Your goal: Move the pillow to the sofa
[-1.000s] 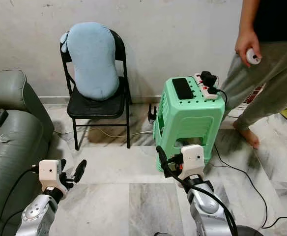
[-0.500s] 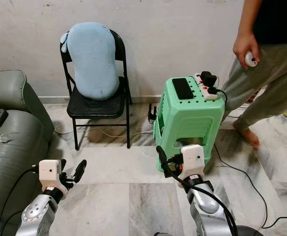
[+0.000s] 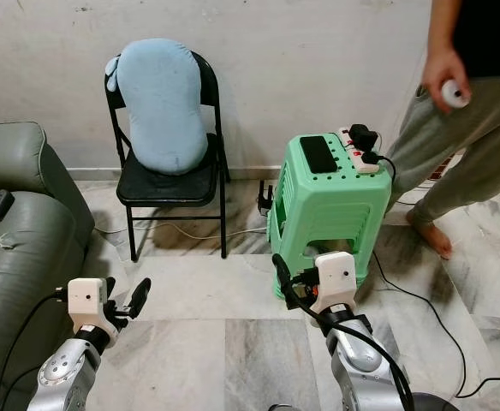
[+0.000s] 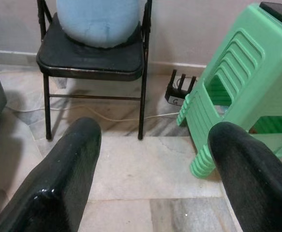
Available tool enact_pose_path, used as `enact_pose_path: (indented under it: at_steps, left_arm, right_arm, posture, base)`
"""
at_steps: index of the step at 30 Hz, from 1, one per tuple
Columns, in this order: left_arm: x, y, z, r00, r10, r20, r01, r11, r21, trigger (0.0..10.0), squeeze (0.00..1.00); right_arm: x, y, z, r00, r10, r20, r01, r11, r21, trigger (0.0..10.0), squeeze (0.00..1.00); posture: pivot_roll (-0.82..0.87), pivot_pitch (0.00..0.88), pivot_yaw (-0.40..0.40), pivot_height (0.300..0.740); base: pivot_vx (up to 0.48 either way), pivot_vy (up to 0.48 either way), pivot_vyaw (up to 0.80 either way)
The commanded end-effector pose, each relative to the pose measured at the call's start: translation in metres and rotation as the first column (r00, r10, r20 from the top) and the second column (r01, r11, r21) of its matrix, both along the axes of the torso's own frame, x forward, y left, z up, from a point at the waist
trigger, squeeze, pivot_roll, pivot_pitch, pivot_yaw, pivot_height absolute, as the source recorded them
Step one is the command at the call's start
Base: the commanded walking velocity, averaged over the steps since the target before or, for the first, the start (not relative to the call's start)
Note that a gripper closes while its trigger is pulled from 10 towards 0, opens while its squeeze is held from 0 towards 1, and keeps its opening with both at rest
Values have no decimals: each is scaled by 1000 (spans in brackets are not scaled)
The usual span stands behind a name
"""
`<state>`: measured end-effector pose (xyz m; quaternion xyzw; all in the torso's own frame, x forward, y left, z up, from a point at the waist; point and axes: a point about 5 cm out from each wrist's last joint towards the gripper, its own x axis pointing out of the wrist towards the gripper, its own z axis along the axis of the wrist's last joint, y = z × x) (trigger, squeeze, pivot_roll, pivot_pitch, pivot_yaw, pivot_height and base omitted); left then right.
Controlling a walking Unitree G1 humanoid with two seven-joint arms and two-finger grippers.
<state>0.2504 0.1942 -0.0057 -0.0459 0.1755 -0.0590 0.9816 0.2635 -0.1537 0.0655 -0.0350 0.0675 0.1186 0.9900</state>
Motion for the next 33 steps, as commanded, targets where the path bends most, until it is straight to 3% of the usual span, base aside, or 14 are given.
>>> enact_pose_path:
  at_steps: [1, 2, 3, 4, 9, 15, 18, 20, 24, 28, 30, 33]
  left_arm:
    - [-25, 13, -48, 902, 29, -431, 3, 997, 74, 10000, 0]
    - [-15, 8, -41, 932, 21, -363, -9, 999, 36, 10000, 0]
    - [-15, 8, -41, 932, 21, -363, -9, 999, 36, 10000, 0]
    - [-1, 0, -29, 963, 5, -269, -1, 1000, 16, 10000, 0]
    - [9, -9, -20, 979, -24, -204, 26, 1000, 5, 10000, 0]
    - [13, -13, -18, 983, -34, -183, 35, 999, 1, 10000, 0]
    - [19, -16, -10, 991, -76, -112, 76, 997, -2, 10000, 0]
    - [19, -16, -10, 991, -76, -112, 76, 997, -2, 10000, 0]
    - [37, -19, 22, 989, -113, 94, 120, 990, -69, 10000, 0]
    - [41, -22, 35, 972, -166, 166, 175, 984, -39, 10000, 0]
    - [46, -24, 52, 952, -178, 249, 192, 981, -32, 10000, 0]
    - [47, -26, 57, 946, -184, 265, 190, 982, 5, 10000, 0]
  right_arm:
    - [-33, -28, -116, 813, -181, -553, 77, 976, -205, 10000, 0]
    - [-26, -27, -108, 842, -179, -509, 125, 983, -138, 10000, 0]
    - [-26, -27, -108, 842, -179, -509, 125, 983, -138, 10000, 0]
    - [-15, -23, -94, 892, -155, -424, 133, 988, -79, 10000, 0]
    - [-13, -19, -90, 911, -120, -393, 90, 991, -94, 10000, 0]
    - [-12, -27, -95, 905, -157, -395, 125, 986, -106, 10000, 0]
    - [-4, -28, -87, 930, -151, -336, 124, 987, -99, 10000, 0]
    - [-4, -28, -87, 930, -151, -336, 124, 987, -99, 10000, 0]
    - [16, -22, -54, 980, -64, -191, 54, 997, -53, 10000, 0]
    - [20, -20, -43, 987, -26, -160, 22, 999, -24, 10000, 0]
    - [26, -20, -24, 995, -9, -98, 12, 999, 34, 10000, 0]
    - [29, -18, -17, 998, -3, -58, 5, 999, 39, 10000, 0]
  posture:
    - [-136, 0, 22, 740]
    - [-136, 0, 22, 740]
    - [-136, 0, 22, 740]
    - [-136, 0, 22, 740]
    - [-138, 0, 17, 740]
    - [-137, 0, 17, 740]
    - [-142, 0, 17, 740]
    - [-142, 0, 17, 740]
    - [-150, 0, 20, 740]
    - [-157, 0, 19, 740]
    - [-161, 0, 21, 740]
    - [-165, 0, 23, 740]
  base:
    - [0, 0, 0]
    - [0, 0, 0]
    - [0, 0, 0]
    - [0, 0, 0]
    - [0, 0, 0]
    - [0, 0, 0]
    - [0, 0, 0]
    - [0, 0, 0]
    - [0, 0, 0]
    - [0, 0, 0]
    - [0, 0, 0]
    - [0, 0, 0]
